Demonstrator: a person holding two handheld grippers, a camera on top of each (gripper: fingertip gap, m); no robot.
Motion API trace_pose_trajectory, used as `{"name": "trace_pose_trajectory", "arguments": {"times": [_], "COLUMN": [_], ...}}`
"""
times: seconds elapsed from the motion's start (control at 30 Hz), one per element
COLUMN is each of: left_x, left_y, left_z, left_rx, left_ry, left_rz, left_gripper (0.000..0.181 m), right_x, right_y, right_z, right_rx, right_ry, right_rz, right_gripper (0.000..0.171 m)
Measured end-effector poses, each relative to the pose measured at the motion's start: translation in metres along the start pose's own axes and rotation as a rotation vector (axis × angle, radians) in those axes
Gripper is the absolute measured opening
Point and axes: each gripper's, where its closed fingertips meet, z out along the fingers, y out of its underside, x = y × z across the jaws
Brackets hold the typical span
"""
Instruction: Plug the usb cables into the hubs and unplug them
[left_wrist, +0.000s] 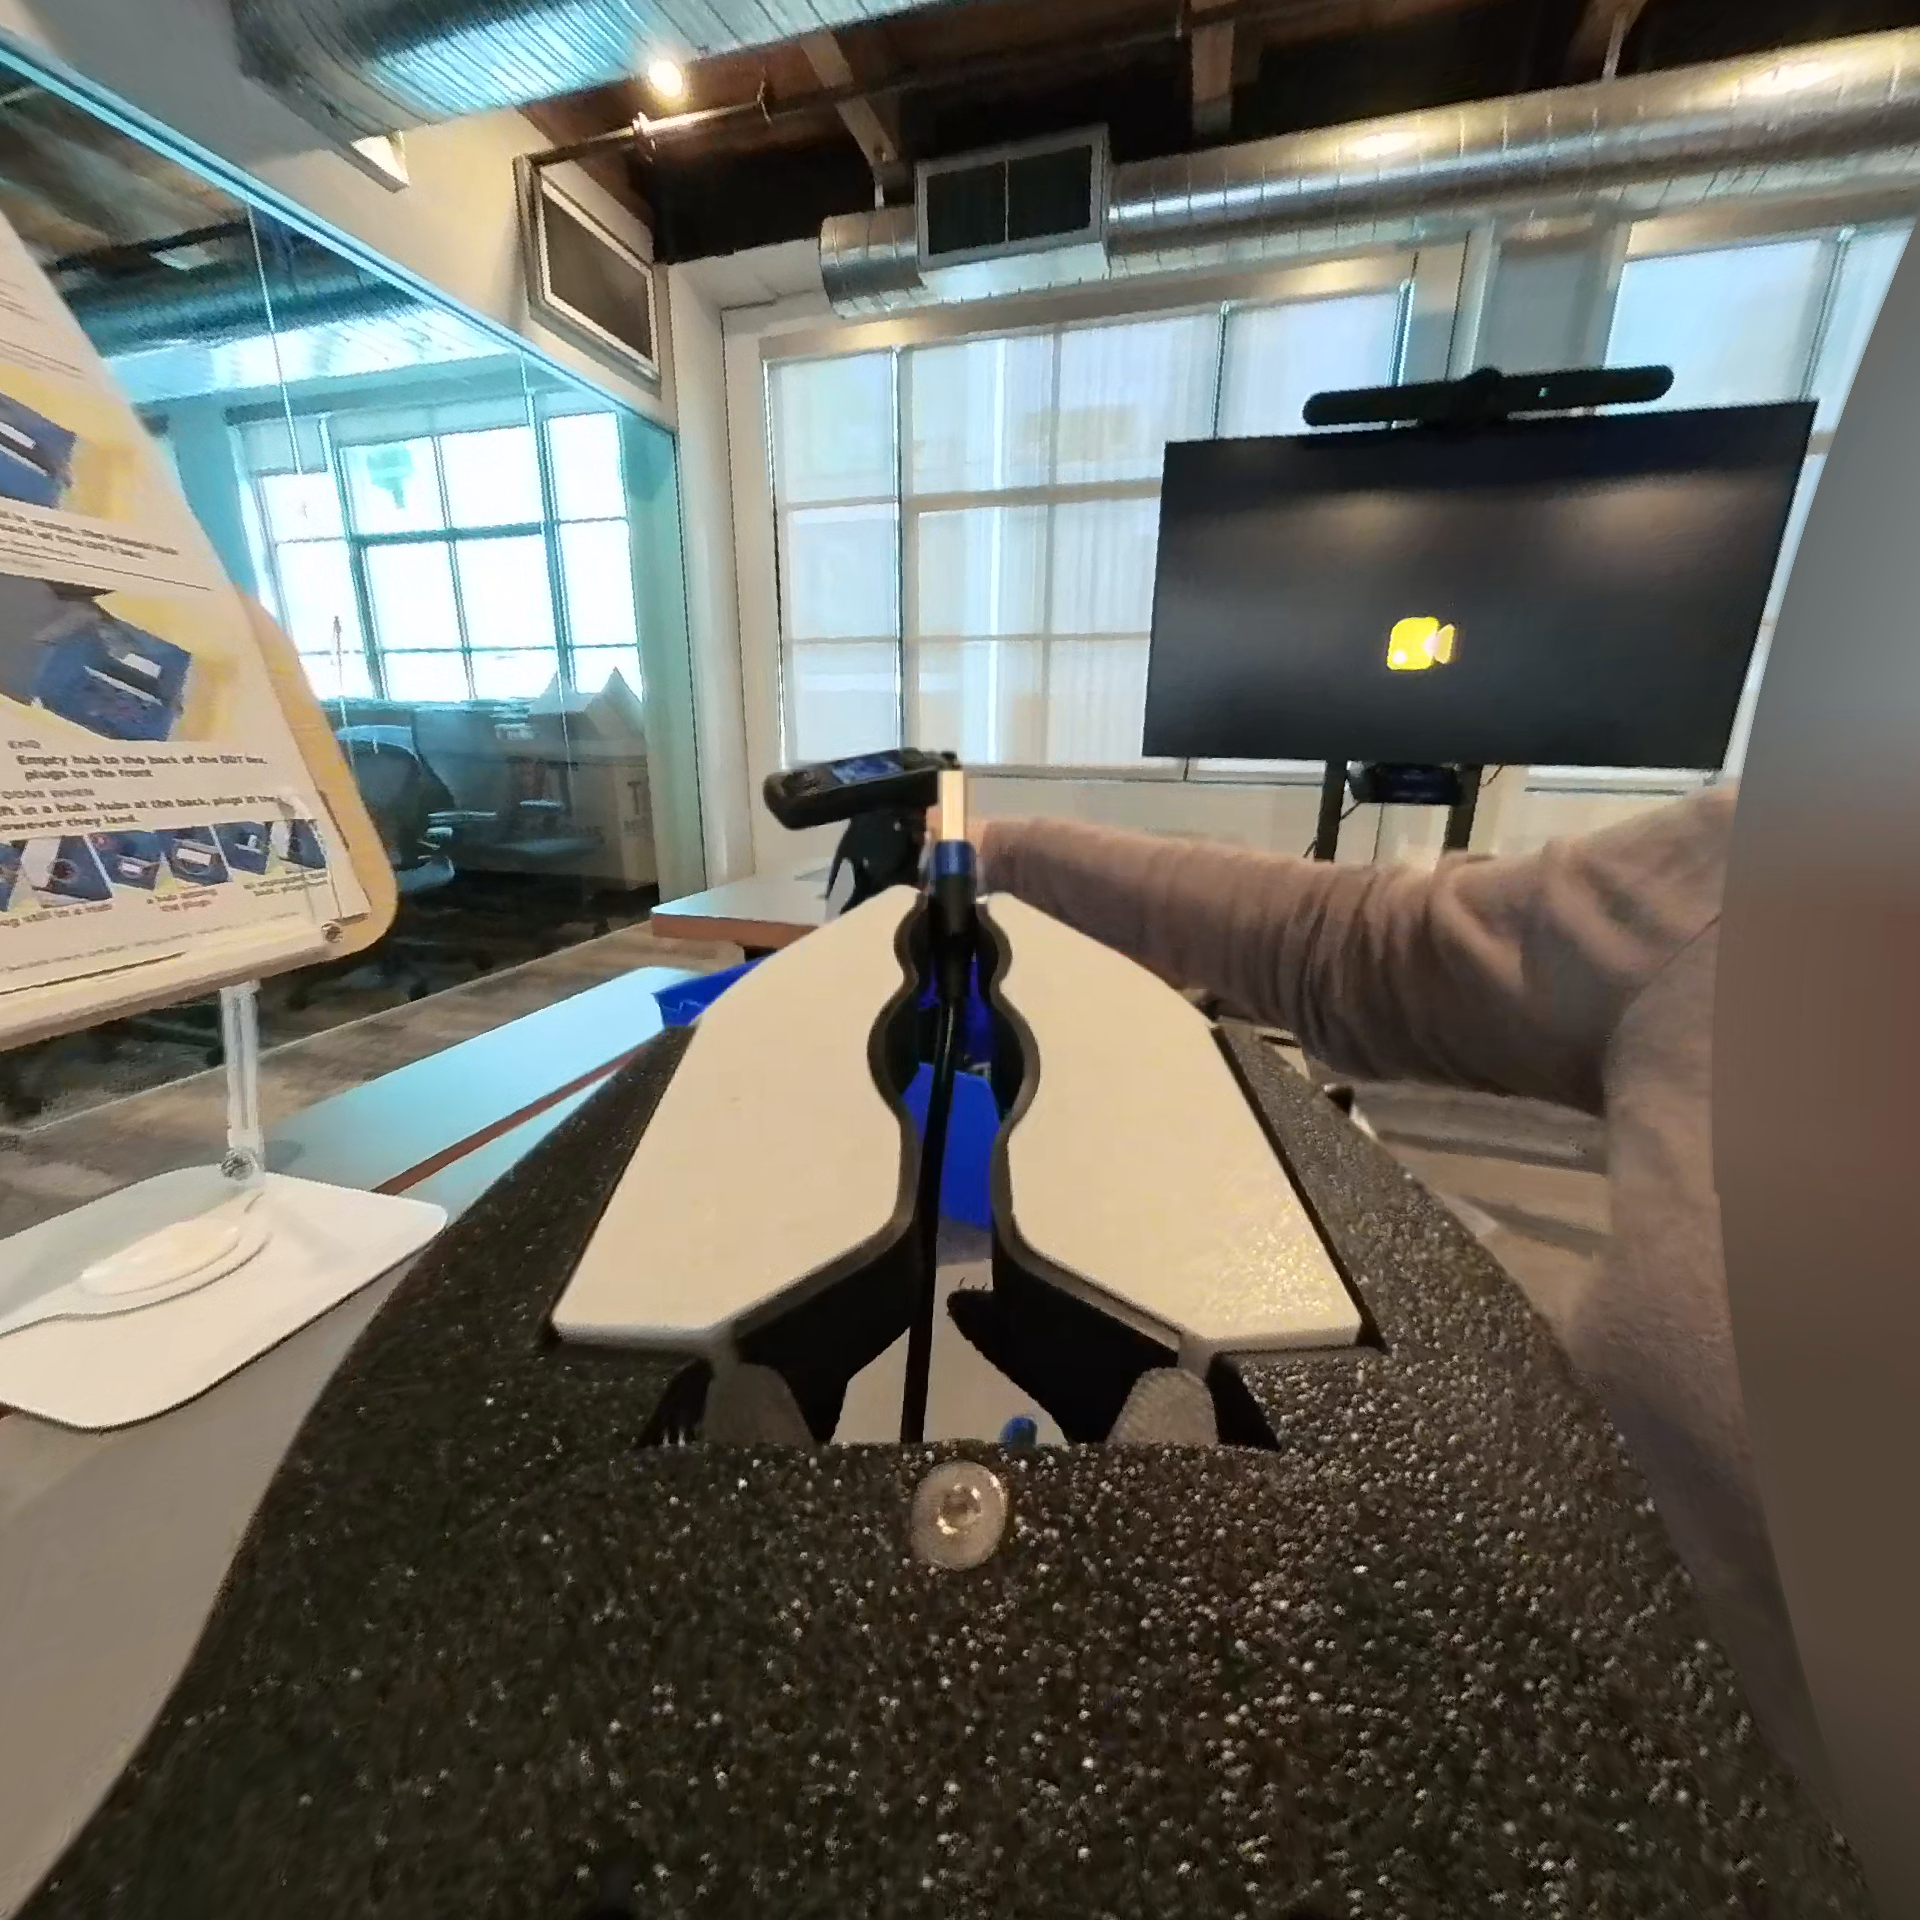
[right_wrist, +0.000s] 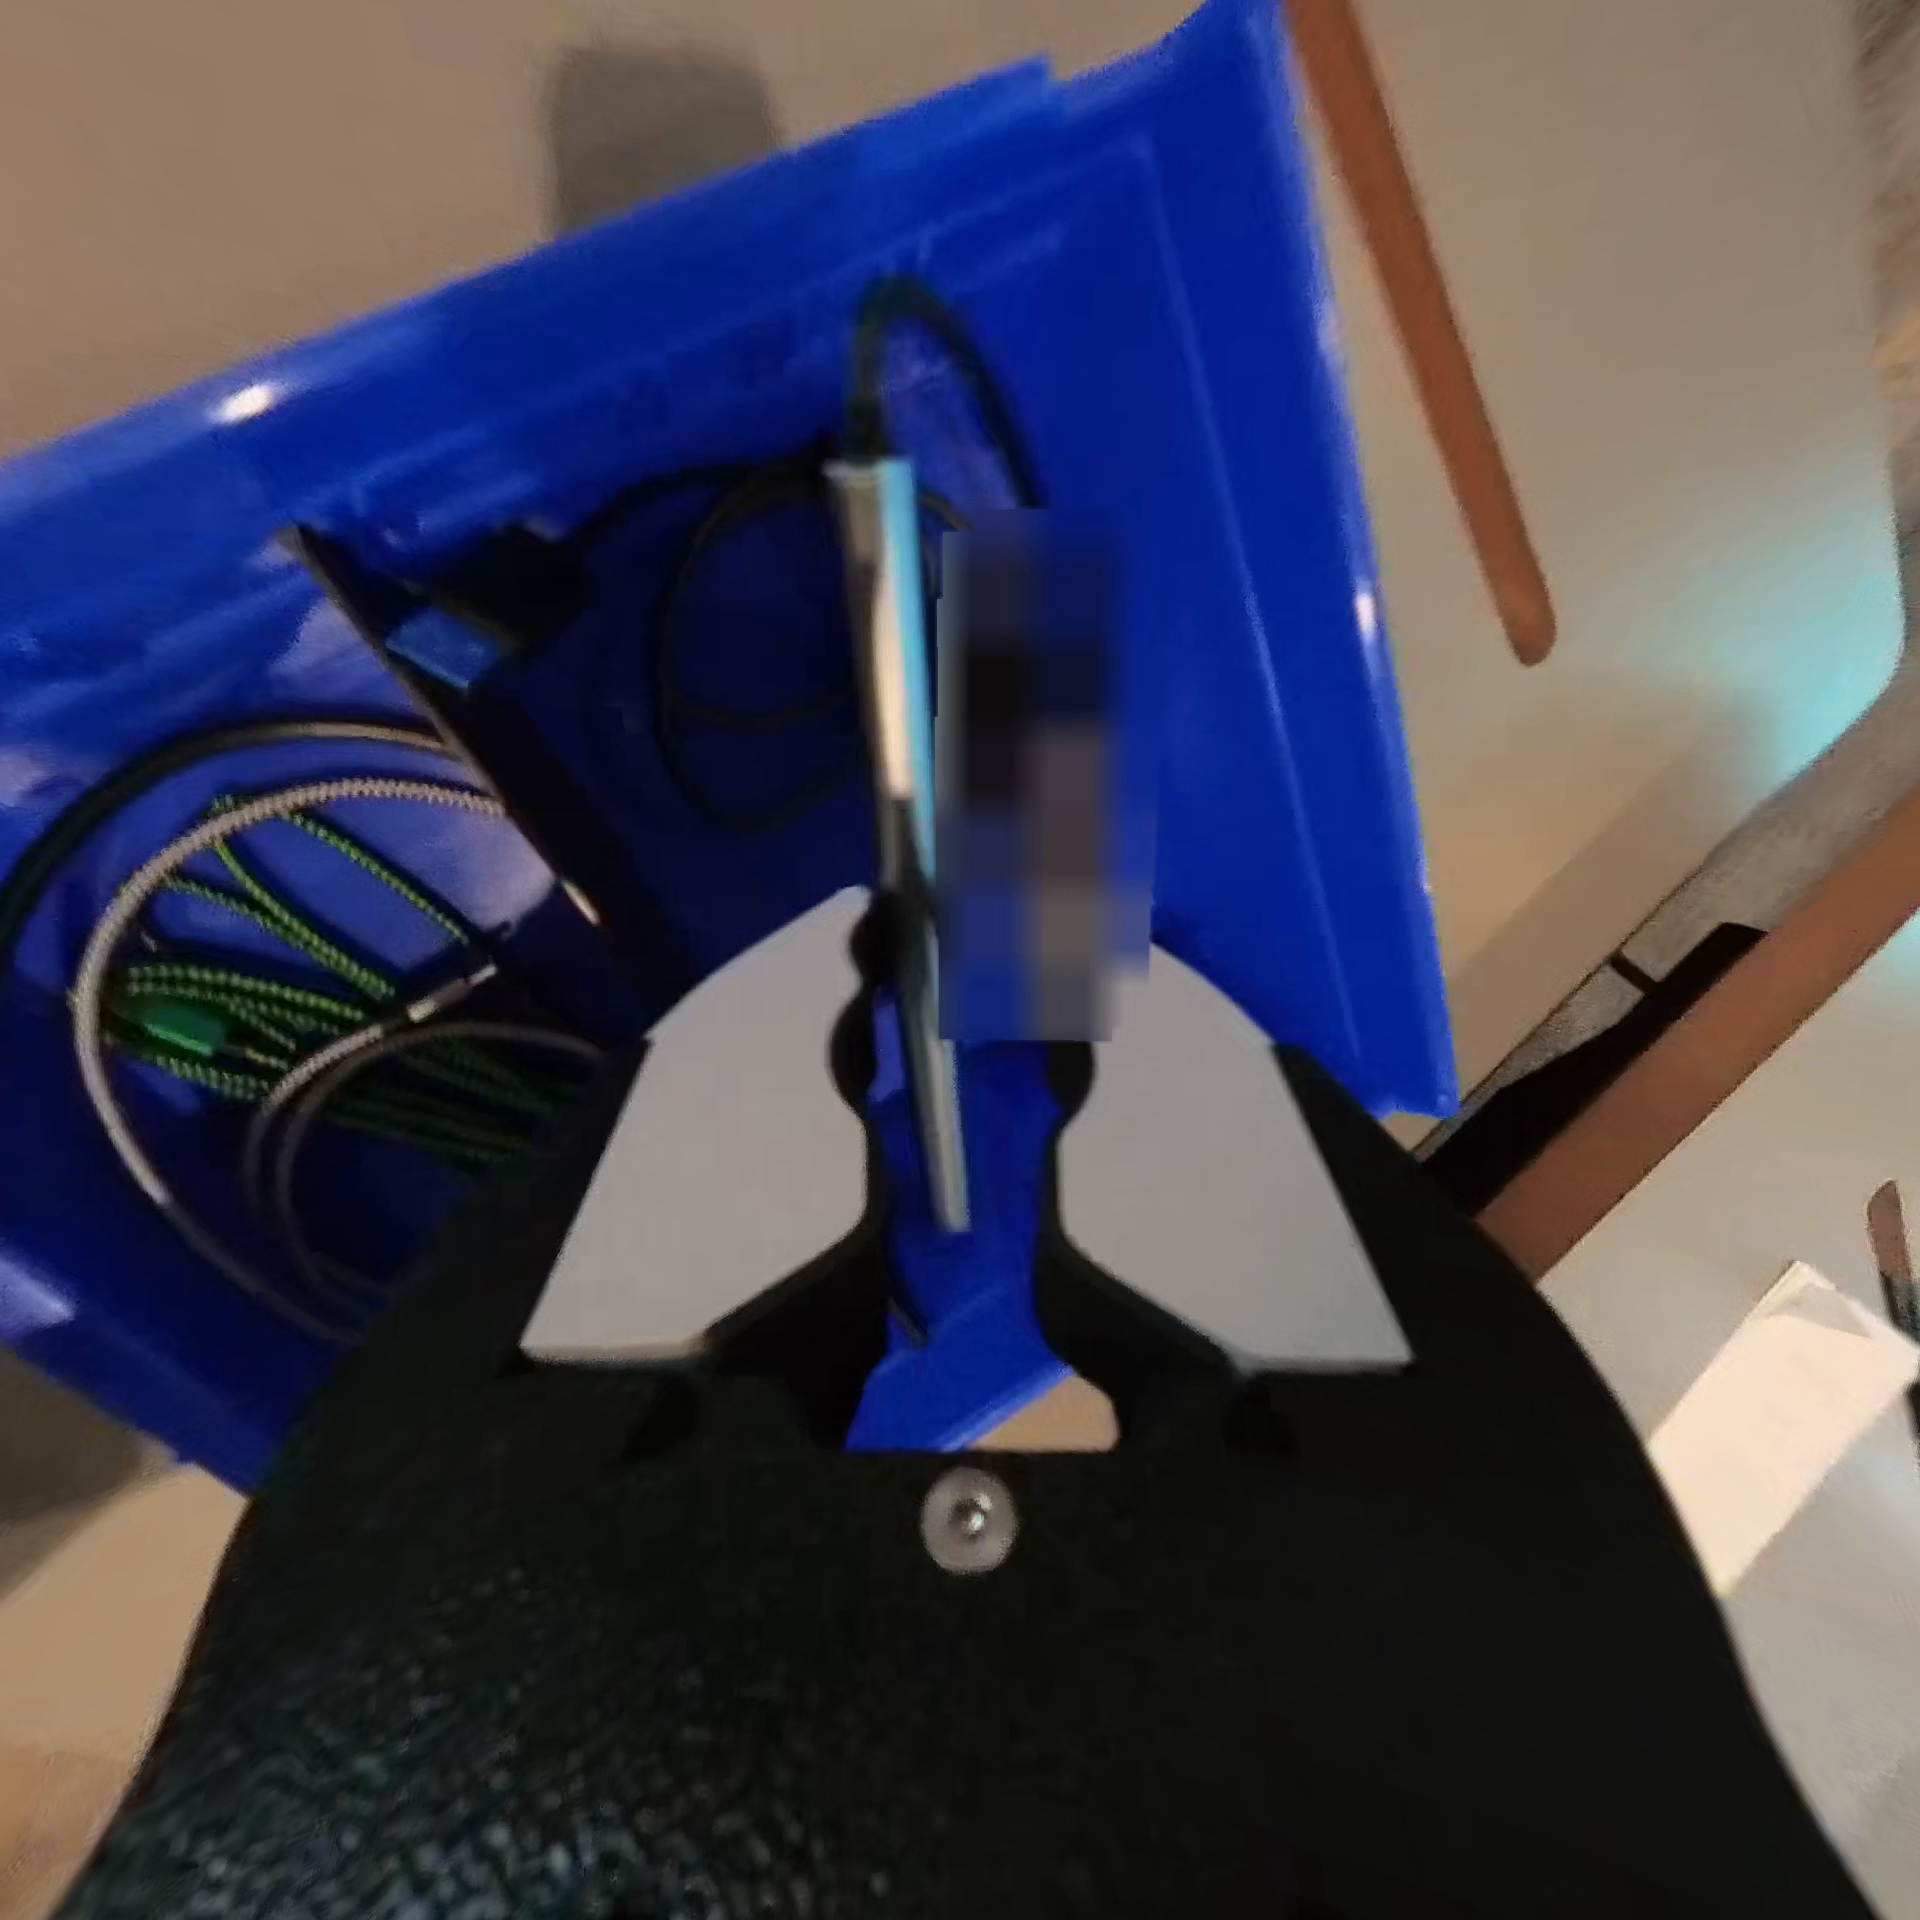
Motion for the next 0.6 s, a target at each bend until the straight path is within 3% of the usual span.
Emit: {"name": "trace_pose_trajectory", "arguments": {"times": [0.07, 0.17, 0.37, 0.47, 0.6], "left_x": [-0.004, -0.009, -0.005, 0.005, 0.021], "left_y": [-0.001, -0.004, 0.013, 0.023, 0.032], "left_z": [-0.003, -0.005, 0.009, 0.020, 0.028], "left_rx": [0.034, 0.095, 0.044, -0.017, -0.092], "left_ry": [-0.005, 0.000, 0.054, 0.081, 0.128], "left_rz": [-0.026, -0.071, -0.099, -0.062, -0.001], "left_gripper": [0.007, 0.007, 0.008, 0.008, 0.008], "right_x": [0.003, -0.021, -0.201, -0.269, -0.323], "right_y": [-0.007, -0.046, -0.147, -0.164, -0.176], "right_z": [-0.013, -0.058, -0.216, -0.249, -0.254], "right_rx": [0.082, 0.374, 1.183, 1.296, 1.238], "right_ry": [0.028, -0.004, -0.570, -0.668, -0.740], "right_rz": [0.076, 0.127, -0.054, -0.204, -0.350], "right_gripper": [0.051, 0.055, 0.042, 0.031, 0.026]}}
